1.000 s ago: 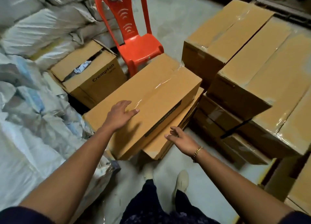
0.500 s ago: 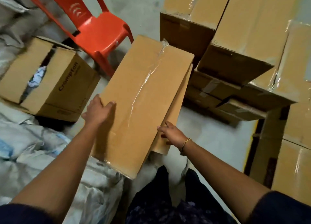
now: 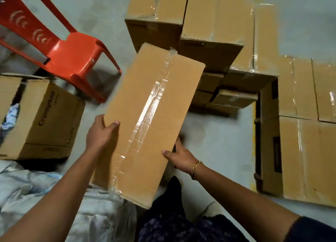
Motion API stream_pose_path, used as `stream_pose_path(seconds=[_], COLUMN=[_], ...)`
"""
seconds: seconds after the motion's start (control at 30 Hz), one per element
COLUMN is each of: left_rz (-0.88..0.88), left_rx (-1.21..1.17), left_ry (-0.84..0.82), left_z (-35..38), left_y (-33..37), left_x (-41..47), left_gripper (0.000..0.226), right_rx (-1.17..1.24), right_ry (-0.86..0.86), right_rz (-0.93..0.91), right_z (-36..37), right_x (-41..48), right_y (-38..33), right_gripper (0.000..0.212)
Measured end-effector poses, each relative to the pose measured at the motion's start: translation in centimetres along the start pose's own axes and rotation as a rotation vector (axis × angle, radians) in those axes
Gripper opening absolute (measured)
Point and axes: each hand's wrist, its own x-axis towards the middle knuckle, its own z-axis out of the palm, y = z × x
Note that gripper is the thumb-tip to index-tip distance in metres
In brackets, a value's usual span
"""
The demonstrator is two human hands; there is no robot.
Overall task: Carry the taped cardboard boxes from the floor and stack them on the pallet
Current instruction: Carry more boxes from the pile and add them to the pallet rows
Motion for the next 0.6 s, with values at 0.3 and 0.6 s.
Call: stream_pose_path(seconds=[0.3,0.6], left_rz=[0.218,0.504], left_rx=[0.054,-0.015], left_ry=[-0.099,-0.403], left_z=[8.7,23.0], left_y=[8.3,19.7], left_x=[-13.1,-29.9], left_gripper=[0.060,0.057], right_rx=[0.198,0.422], right_ry=[0.209,0.703], right_rz=[-0.019,-0.035], right_z=[-5.9,-18.0], right_x=[-11.3,-28.4], right_y=[13.1,27.1], right_gripper=[0.087,0.057])
